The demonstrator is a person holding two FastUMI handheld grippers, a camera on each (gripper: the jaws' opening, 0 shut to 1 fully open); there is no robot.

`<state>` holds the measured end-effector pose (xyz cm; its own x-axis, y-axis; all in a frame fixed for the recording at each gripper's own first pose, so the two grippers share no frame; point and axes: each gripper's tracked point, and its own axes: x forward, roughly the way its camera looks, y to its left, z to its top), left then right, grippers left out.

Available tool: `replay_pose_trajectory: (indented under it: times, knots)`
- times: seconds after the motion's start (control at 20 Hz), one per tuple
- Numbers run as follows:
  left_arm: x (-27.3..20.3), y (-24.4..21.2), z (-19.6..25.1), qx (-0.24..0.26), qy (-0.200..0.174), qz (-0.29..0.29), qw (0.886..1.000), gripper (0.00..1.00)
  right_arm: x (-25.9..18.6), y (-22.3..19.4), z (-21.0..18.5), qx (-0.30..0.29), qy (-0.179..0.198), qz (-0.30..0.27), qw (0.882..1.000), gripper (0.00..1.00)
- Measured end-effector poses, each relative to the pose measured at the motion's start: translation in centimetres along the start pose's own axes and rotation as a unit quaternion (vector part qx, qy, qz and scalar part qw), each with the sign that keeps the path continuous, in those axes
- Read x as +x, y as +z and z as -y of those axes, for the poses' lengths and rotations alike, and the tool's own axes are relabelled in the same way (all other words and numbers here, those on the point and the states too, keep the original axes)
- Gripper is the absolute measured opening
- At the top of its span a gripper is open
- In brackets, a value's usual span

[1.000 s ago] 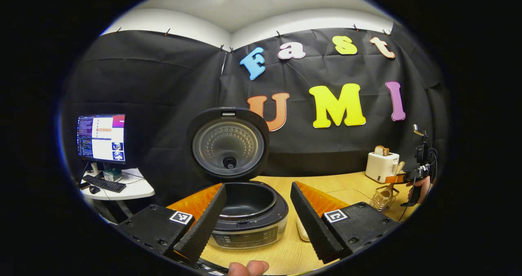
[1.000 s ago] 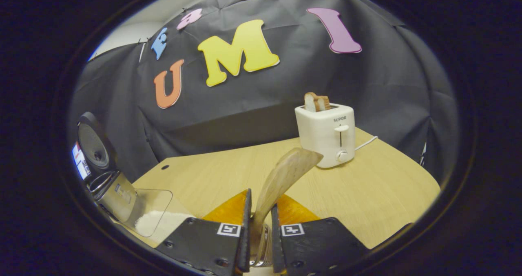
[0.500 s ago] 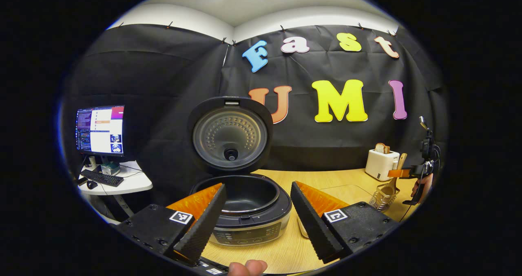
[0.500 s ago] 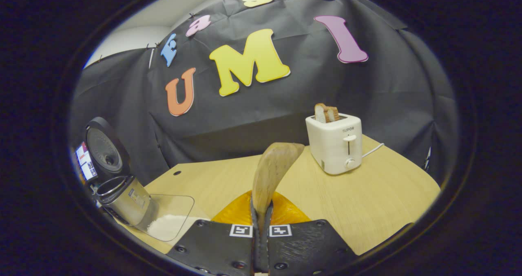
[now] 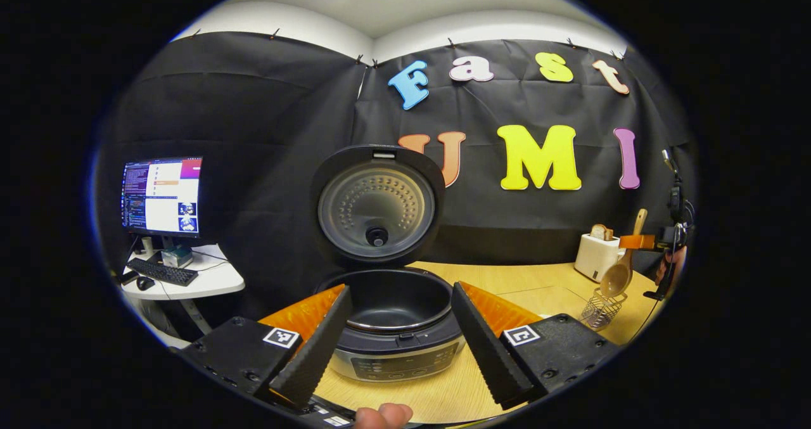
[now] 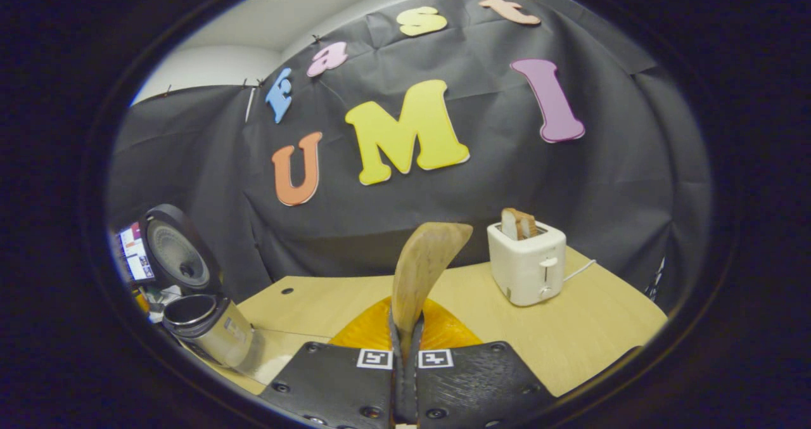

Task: Close the left gripper, press the button to open the rice cooker; take a wooden spoon from the chopstick holder with the right hand, scoop a spoonful of rice and pour it into the rice cooker, then put the wooden spoon back into the chopstick holder.

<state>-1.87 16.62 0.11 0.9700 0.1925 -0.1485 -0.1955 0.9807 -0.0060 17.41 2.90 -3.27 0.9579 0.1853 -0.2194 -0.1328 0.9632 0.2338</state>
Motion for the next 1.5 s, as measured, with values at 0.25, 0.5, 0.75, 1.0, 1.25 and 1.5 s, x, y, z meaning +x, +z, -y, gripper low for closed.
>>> replay_pose_trajectory:
  times: [0.25, 0.5, 0.75, 1.0, 1.25, 1.5]
  knots:
    - [-0.1, -0.1, -0.8, 0.009, 0.003, 0.000, 1.000, 0.95, 1.2, 0.3, -7.9, -0.026, 0.049, -0.001, 0.998, 0.00]
    - [0.0, -0.7, -2.3, 0.028, 0.018, -0.007, 0.999, 1.00, 3.1, -4.6, -11.8, -0.086, 0.048, -0.055, 0.994, 0.00]
    - [0.1, -0.9, -3.3, 0.036, 0.028, -0.008, 0.999, 1.00, 4.2, -8.9, -11.9, -0.167, 0.009, -0.073, 0.983, 0.00]
    - [0.1, -1.3, -2.2, 0.018, -0.001, -0.013, 1.000, 1.00, 3.9, -9.7, -13.1, -0.238, -0.017, -0.051, 0.970, 0.00]
    - [-0.3, -0.7, -3.2, 0.026, 0.011, -0.007, 1.000, 1.00, 3.7, -11.5, -15.3, -0.211, -0.002, -0.060, 0.976, 0.00]
    - [-0.6, -0.4, -3.8, -0.002, 0.009, -0.004, 1.000, 1.00, 3.8, -12.4, -16.9, -0.135, 0.022, -0.079, 0.987, 0.00]
